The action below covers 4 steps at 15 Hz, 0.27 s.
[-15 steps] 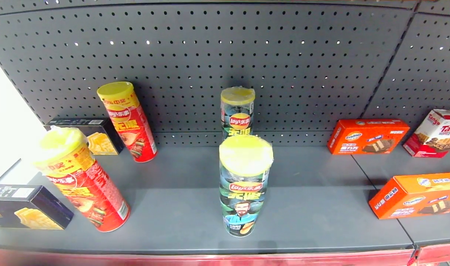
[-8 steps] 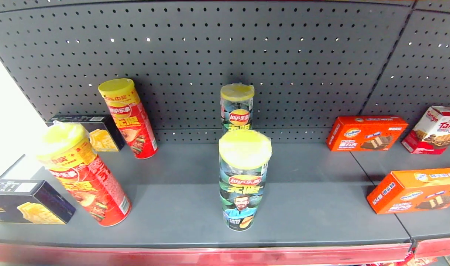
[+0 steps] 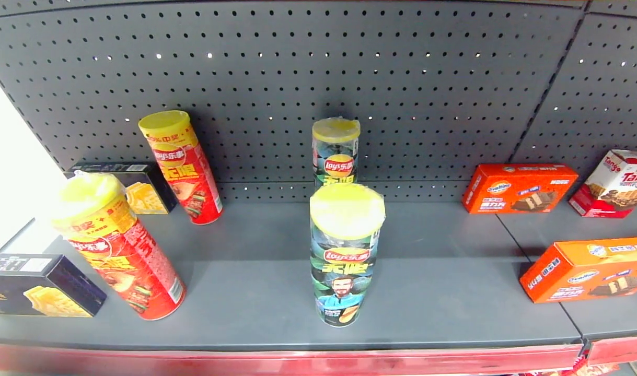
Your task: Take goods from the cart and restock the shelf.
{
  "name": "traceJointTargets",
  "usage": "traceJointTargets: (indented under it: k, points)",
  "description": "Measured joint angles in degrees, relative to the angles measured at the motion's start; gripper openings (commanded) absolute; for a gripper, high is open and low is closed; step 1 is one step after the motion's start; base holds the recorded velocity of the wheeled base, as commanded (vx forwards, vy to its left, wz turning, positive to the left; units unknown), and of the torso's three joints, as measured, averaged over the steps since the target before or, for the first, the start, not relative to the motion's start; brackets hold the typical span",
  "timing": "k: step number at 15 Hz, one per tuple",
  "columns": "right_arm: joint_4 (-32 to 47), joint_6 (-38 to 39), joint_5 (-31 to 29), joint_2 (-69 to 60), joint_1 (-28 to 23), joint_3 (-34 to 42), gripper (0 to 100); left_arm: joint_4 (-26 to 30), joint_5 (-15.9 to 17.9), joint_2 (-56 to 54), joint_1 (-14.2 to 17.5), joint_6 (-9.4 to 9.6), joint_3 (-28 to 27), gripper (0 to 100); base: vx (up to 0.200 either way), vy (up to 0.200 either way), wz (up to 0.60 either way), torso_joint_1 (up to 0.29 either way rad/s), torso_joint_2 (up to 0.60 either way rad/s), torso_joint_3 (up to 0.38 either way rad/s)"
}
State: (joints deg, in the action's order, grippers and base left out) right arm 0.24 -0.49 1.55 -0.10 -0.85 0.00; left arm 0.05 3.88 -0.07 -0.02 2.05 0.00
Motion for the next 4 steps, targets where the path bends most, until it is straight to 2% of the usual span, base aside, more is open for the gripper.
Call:
traceJointTargets:
  k: [4]
  points:
    - [0.00, -0.11, 0.00, 0.02, -0.02, 0.00, 100, 0.05, 0.00, 0.00, 0.02, 0.00, 0.00, 100, 0.000, 0.000, 0.00, 0.000, 0.00, 0.000]
